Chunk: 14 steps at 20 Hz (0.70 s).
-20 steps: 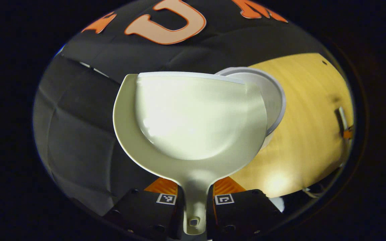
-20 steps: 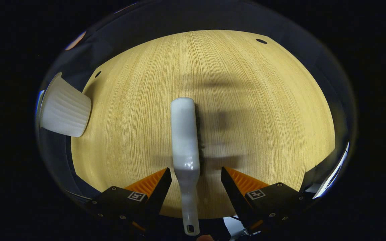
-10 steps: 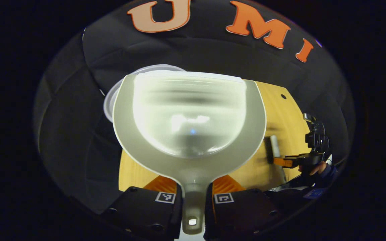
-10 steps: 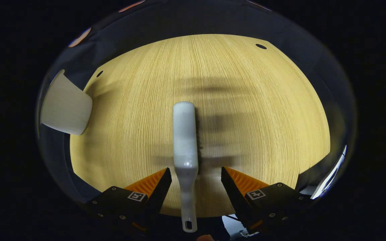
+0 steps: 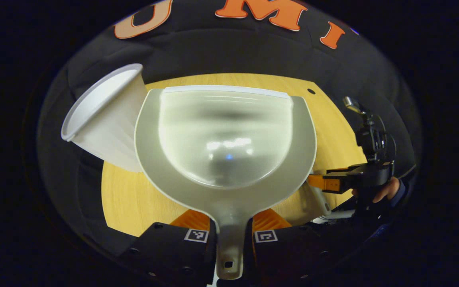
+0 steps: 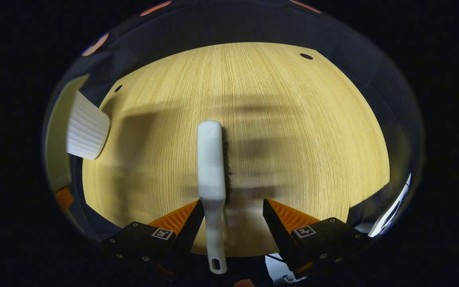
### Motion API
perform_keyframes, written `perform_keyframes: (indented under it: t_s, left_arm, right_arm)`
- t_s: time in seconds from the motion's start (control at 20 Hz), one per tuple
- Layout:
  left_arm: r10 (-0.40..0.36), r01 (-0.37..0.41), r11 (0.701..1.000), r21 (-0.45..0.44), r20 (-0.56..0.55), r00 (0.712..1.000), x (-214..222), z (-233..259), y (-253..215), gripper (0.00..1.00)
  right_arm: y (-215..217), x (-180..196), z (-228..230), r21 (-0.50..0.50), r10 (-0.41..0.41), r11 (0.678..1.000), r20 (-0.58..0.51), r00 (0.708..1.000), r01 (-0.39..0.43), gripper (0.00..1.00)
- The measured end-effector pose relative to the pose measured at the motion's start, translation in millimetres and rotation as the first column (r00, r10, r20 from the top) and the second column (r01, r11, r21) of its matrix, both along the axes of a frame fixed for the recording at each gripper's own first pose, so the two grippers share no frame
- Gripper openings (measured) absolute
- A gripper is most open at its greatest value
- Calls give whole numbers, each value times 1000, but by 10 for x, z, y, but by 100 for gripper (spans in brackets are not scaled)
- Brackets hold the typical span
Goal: Pick up the small broom and dustpan from the desktop, sweep the trash into the dustpan with the broom, and then empty the trash into the garbage bin.
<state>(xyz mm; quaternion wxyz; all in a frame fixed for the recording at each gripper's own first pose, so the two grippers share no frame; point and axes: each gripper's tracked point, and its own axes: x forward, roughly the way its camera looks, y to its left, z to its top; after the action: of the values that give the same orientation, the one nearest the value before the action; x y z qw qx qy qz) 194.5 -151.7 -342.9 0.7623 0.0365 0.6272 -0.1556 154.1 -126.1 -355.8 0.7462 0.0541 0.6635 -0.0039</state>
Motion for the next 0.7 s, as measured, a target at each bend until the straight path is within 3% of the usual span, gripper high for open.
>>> perform_keyframes:
  t_s: [0.35,0.7]
  left_arm:
    - [42,-32,998,47,-225,973,-443,-731,-339,28]
    - [108,-86,992,88,-282,953,-480,-980,-350,28]
  right_arm:
    - [54,-51,-4,-1,39,999,-2,999,-39,93]
    - [104,-60,-24,4,58,998,-5,998,-58,93]
